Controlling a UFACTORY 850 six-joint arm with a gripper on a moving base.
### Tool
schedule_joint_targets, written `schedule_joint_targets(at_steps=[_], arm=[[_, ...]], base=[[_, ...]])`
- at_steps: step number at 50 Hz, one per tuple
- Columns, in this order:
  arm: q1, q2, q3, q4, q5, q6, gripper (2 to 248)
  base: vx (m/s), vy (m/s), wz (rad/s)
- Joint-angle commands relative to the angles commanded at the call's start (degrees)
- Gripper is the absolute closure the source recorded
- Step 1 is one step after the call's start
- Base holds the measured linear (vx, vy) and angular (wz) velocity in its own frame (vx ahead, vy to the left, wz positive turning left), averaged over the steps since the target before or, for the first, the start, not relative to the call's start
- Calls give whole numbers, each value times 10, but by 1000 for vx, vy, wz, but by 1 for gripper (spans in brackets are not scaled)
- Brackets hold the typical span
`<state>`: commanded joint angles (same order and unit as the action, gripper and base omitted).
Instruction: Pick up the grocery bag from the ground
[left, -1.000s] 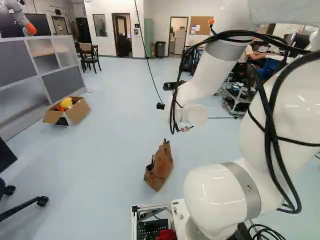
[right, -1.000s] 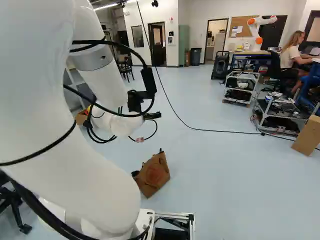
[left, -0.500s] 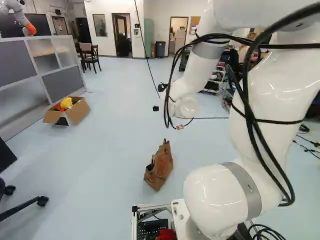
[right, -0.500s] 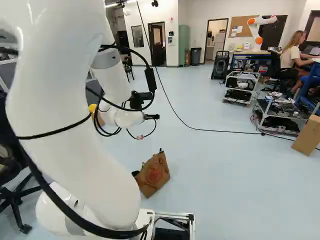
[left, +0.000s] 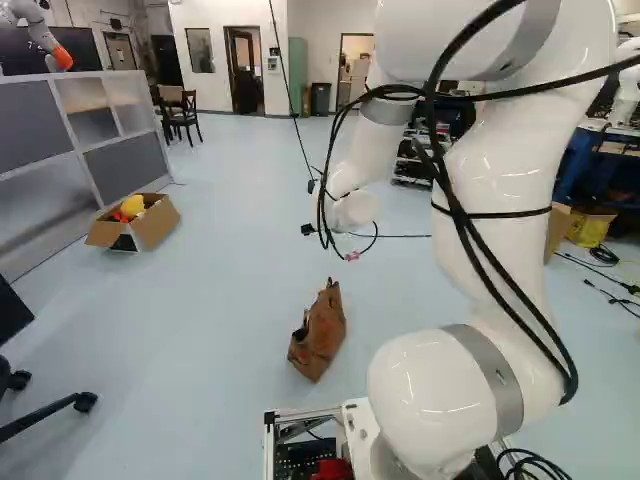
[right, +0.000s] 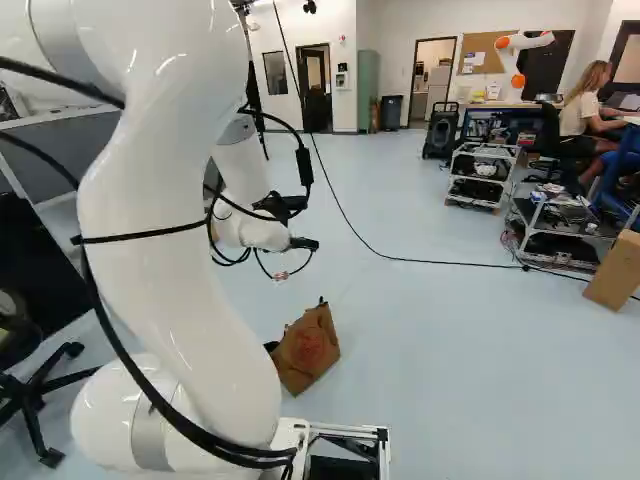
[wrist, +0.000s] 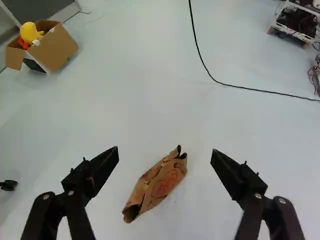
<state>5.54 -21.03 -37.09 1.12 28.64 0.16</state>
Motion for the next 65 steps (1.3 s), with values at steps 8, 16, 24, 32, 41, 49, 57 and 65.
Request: schedule_joint_targets(at_steps=[8,16,24,32,41,49,57,65], arm=[[3,-34,-30,11,-30,43,3],[6,-66,-60,24,-70,104,3],[9,-99,-90,37,-113,168,3],[11,-130,-121,50,-153,213,3],[14,-164,-156,65,-196,222,3],[17,-194,-187,79,-233,223,3],[19,-223,-218,92,-273,223,3],[17,-249,-243,105,-303,224,3]], base=[[0,0,0],[0,0,0],[0,0,0],[0,0,0],[0,0,0],[0,0,0],[0,0,0],[0,0,0]])
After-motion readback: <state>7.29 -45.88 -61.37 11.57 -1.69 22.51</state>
